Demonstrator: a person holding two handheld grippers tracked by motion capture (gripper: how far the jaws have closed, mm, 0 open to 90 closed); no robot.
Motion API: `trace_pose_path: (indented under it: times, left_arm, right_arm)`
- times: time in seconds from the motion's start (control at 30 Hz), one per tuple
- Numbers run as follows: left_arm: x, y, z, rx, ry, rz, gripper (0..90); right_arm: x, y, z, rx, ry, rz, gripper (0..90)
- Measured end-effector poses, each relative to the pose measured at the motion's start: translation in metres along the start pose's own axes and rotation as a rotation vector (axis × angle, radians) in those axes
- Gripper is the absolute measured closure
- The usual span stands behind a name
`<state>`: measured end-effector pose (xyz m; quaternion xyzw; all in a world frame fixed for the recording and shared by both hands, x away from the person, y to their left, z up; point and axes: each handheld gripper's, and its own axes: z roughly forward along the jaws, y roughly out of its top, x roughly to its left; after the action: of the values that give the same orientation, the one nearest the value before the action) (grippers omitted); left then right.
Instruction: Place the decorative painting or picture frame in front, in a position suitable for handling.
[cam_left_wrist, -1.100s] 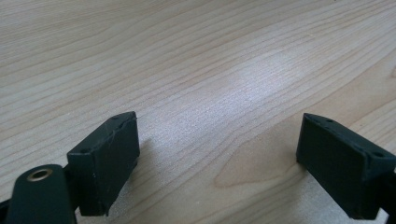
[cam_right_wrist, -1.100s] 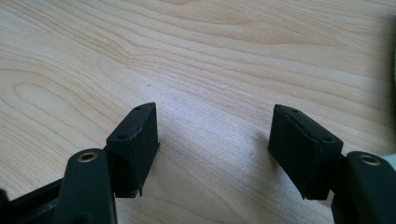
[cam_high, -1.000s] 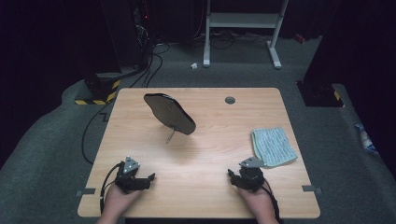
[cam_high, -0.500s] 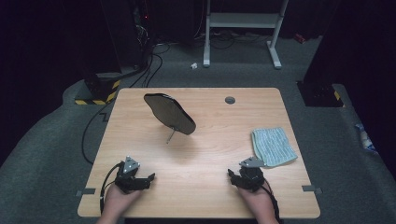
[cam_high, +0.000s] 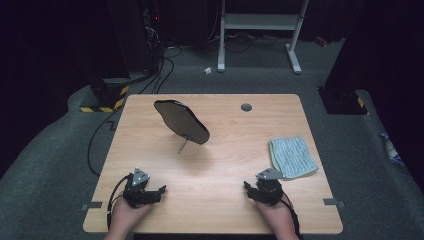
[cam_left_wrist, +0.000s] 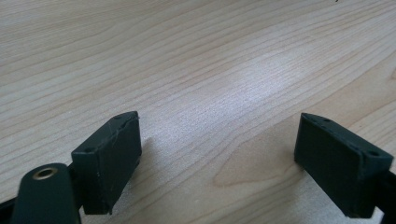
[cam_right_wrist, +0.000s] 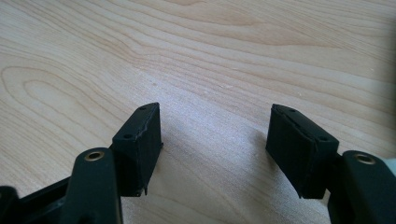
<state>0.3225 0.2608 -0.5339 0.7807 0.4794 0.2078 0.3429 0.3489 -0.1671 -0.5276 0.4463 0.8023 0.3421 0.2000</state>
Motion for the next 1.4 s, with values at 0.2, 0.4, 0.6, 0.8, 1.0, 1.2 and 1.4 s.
trace_pose_path:
  times: [0.2,0.4,0.6,0.8,1.0,1.2,1.4]
  left_arm:
    - [0.000,0.000,0.000,0.000,0.001,-0.002,15.2]
    - [0.000,0.001,0.001,0.007,-0.003,0.002,12.2]
    - [-0.001,0.001,0.002,0.012,-0.008,0.010,9.8]
    - [0.000,0.001,0.002,0.012,-0.010,0.010,9.5]
    - [0.000,0.001,0.002,0.012,-0.018,0.016,9.6]
    - [-0.001,0.001,0.002,0.012,-0.019,0.016,9.6]
    - [0.000,0.001,0.002,0.011,-0.018,0.015,9.9]
  right_arm:
    - [0.002,0.000,-0.001,-0.008,0.008,-0.021,36.6]
    - [-0.002,0.005,-0.011,-0.043,-0.016,-0.055,36.8]
    - [-0.020,0.011,-0.019,-0.073,-0.037,-0.046,34.5]
    - [-0.056,0.018,-0.029,-0.111,-0.104,0.018,33.2]
    - [-0.088,0.023,-0.030,-0.109,-0.168,0.073,32.9]
    - [-0.121,0.028,-0.020,-0.046,-0.238,0.113,26.6]
    - [-0.145,0.025,0.003,0.065,-0.247,0.174,16.5]
